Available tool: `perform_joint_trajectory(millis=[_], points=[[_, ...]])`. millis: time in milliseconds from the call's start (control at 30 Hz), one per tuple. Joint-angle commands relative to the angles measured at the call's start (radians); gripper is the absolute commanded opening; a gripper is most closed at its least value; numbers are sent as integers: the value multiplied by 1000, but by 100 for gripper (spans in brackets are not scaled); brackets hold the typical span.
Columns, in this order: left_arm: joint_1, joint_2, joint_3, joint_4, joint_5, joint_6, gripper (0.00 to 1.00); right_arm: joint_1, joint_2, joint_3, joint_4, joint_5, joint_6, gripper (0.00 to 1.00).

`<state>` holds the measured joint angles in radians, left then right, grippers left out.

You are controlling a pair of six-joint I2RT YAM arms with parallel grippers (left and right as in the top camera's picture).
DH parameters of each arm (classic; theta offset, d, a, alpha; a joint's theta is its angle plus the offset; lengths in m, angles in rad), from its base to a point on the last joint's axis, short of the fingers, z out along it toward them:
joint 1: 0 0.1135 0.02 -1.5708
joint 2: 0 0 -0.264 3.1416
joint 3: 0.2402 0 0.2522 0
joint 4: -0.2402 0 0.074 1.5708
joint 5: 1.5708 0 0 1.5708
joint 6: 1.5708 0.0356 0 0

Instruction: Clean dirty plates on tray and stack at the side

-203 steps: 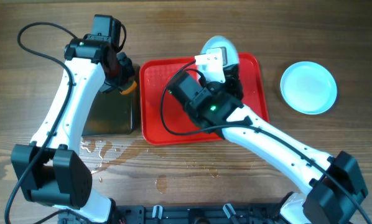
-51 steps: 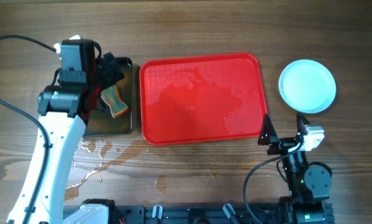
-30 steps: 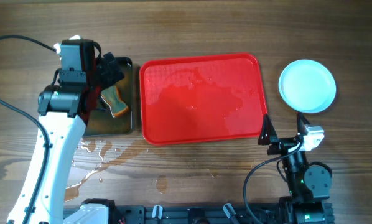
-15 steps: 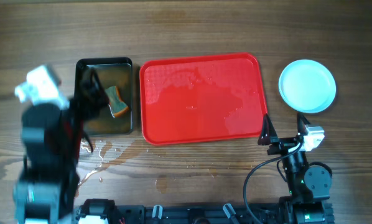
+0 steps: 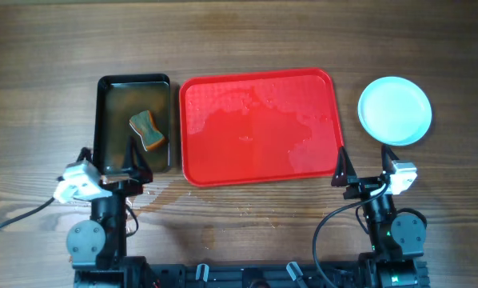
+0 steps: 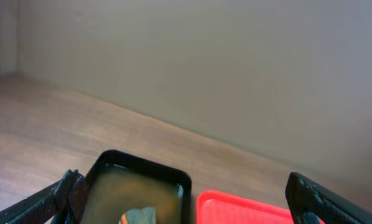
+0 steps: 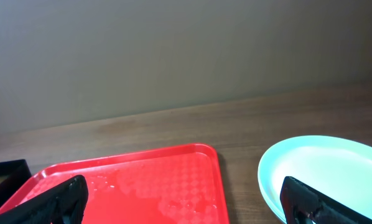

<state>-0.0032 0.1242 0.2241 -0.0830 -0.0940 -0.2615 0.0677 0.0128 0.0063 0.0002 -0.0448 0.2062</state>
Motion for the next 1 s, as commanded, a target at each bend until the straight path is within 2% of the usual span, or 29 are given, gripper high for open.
perform_joint_trajectory(millis=[0, 100, 400, 600, 967], points=[[18, -46, -70, 36, 113, 177, 100, 4, -9, -1, 2, -12, -16, 100], [18, -55, -94, 36, 112, 233, 100, 4, -9, -1, 2, -12, -17, 100], [19, -88, -219, 93, 82, 235, 100, 4, -9, -1, 2, -12, -17, 100], [19, -121, -219, 11, 40, 224, 100, 4, -9, -1, 2, -12, -16, 100], [19, -117, -219, 15, 41, 224, 100, 4, -9, -1, 2, -12, -17, 100]])
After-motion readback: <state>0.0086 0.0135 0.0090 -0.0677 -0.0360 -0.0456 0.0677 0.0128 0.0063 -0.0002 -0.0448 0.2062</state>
